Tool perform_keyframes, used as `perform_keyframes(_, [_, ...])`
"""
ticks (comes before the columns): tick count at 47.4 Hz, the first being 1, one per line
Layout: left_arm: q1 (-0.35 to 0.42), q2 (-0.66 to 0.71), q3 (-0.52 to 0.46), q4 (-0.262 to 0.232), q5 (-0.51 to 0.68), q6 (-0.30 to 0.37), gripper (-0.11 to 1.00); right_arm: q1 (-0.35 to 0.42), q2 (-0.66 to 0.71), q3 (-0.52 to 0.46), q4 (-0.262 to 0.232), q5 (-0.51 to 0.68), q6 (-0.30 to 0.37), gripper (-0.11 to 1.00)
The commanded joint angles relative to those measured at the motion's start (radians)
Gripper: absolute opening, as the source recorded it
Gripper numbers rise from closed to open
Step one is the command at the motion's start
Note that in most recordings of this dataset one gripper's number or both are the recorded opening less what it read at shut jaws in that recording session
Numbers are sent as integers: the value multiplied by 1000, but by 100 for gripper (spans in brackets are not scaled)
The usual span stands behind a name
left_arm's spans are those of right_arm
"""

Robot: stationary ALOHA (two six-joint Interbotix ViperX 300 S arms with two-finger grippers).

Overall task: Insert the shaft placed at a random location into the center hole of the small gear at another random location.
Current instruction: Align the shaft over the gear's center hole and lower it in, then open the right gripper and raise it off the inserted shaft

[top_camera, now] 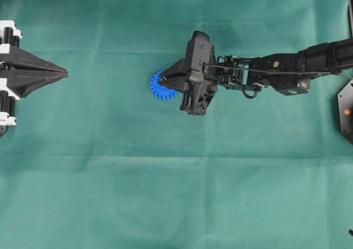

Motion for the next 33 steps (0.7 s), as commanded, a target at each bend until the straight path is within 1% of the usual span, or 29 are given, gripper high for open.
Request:
perform_keyframes(1, [3, 8, -17, 3, -5, 0, 0, -2, -15, -14, 3, -14, -2, 24])
perform_keyframes(3, [3, 8, -17, 3, -5, 0, 0, -2, -15, -14, 5, -14, -2, 35])
perform_keyframes(8, [3, 8, -17, 3, -5, 0, 0, -2, -15, -17, 5, -11, -2, 69])
perform_keyframes(11, [3, 8, -17, 3, -6, 0, 0, 0, -17, -17, 5, -11, -2, 86])
perform_keyframes(12, [3, 8, -17, 3, -5, 0, 0, 0, -17, -18, 5, -11, -2, 90])
perform_keyframes(14, [3, 8, -17, 3, -5, 0, 0, 2, -17, -18, 5, -11, -2, 91])
perform_keyframes(21, [3, 8, -17, 3, -5, 0, 0, 3, -40, -17, 5, -5, -2, 85])
perform_keyframes(33, [3, 6, -17, 3, -5, 0, 0, 5, -126, -12, 3, 48, -3, 86])
